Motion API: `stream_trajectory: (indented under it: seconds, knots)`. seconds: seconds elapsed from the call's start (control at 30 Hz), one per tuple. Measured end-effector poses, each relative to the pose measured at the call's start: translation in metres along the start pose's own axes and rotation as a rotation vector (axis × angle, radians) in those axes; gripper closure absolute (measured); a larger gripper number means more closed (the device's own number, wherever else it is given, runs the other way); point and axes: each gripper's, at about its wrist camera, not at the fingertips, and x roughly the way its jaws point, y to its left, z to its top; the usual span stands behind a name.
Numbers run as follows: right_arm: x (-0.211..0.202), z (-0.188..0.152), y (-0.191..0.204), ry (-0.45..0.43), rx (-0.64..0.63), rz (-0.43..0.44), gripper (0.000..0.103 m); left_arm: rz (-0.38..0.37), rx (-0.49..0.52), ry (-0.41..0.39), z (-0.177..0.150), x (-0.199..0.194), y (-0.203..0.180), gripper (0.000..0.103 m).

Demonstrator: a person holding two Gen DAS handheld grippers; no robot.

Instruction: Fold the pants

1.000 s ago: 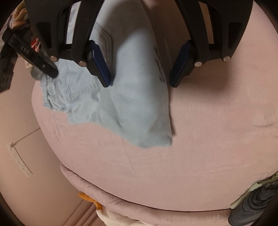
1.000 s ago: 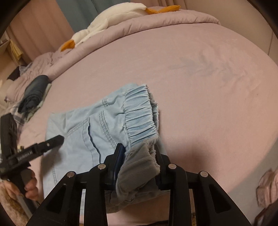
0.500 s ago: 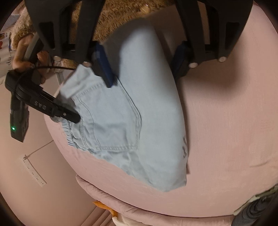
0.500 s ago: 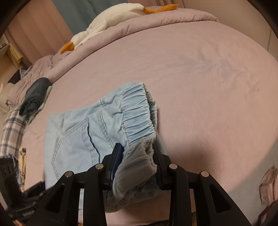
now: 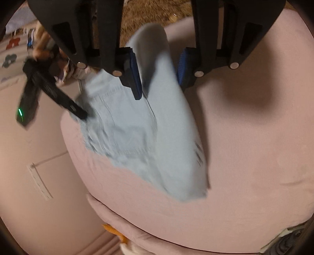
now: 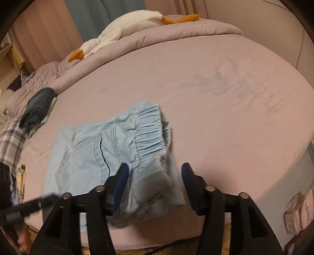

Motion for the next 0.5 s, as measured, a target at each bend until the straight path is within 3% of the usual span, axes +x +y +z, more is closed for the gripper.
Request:
stream_trajectory:
  seconds: [0.13,0.3,0.4,0.5]
  knots:
    - [0.001,-0.003,-0.012,0.026,0.054,0.039,0.046,0.001,-0.049,-0.014,0.029,0.003,0.009,0.066]
    - [0.014,-0.008,-0.004,0.070,0.052,0.076,0.046,0.083,-0.025,-0.097,0.067,0.014,0.011,0.057]
    - [0.019,-0.009,0.004,0.072,0.027,0.051,0.047,0.068,-0.066,-0.066,0.083,0.032,0.023,0.056]
    - [0.015,-0.008,0.010,0.051,0.003,0.028,0.064,0.053,-0.098,-0.047,0.087,0.042,0.032,0.067]
